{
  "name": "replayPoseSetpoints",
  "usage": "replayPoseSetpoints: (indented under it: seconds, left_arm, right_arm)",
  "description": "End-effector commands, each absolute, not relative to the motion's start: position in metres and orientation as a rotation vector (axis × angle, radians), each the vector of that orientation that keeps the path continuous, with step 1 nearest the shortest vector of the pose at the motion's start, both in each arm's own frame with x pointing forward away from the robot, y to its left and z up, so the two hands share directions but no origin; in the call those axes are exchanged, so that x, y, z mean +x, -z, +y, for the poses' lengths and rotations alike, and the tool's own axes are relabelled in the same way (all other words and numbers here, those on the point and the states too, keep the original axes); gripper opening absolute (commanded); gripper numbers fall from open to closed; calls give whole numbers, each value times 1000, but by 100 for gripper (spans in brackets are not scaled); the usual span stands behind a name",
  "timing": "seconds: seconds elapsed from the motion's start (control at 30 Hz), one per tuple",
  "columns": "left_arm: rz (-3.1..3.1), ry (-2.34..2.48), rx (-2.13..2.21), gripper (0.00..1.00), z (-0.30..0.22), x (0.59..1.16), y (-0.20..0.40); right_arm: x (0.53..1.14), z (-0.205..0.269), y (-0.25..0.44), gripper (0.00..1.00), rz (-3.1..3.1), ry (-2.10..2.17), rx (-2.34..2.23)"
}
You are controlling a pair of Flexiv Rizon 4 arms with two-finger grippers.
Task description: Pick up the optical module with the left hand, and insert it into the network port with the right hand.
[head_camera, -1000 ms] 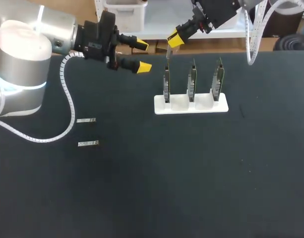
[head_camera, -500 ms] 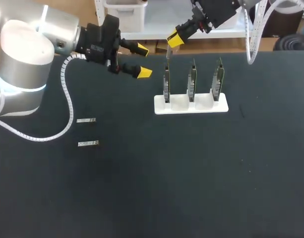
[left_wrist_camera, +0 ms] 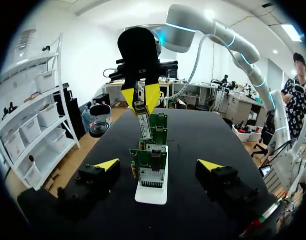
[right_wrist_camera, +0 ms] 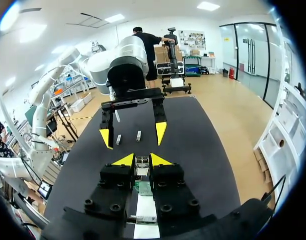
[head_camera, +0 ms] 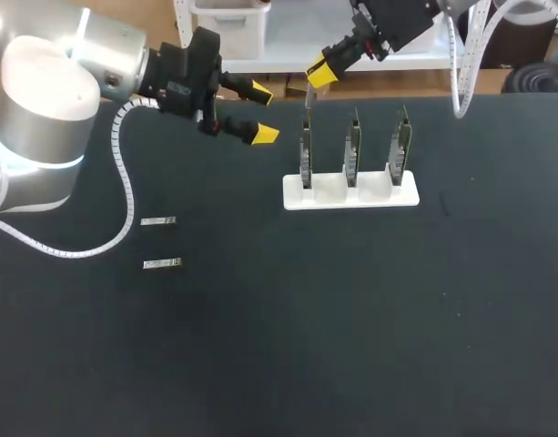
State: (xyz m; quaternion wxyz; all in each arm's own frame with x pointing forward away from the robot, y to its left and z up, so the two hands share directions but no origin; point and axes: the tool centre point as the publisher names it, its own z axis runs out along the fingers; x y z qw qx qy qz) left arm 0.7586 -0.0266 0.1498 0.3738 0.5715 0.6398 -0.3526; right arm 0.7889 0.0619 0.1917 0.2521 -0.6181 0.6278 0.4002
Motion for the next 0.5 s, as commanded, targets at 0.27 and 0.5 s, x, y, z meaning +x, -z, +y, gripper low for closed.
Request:
replayPoseSetpoints:
  seconds: [0.27, 0.5]
  left_arm:
    - [1634, 904, 1472, 100, -29, 756, -150]
    - [1628, 908, 1475, 100, -30, 756, -150]
  right_arm:
    - [781, 62, -194, 0, 1720, -1073, -1685]
    - [777, 62, -195, 0, 1738, -1049, -1702]
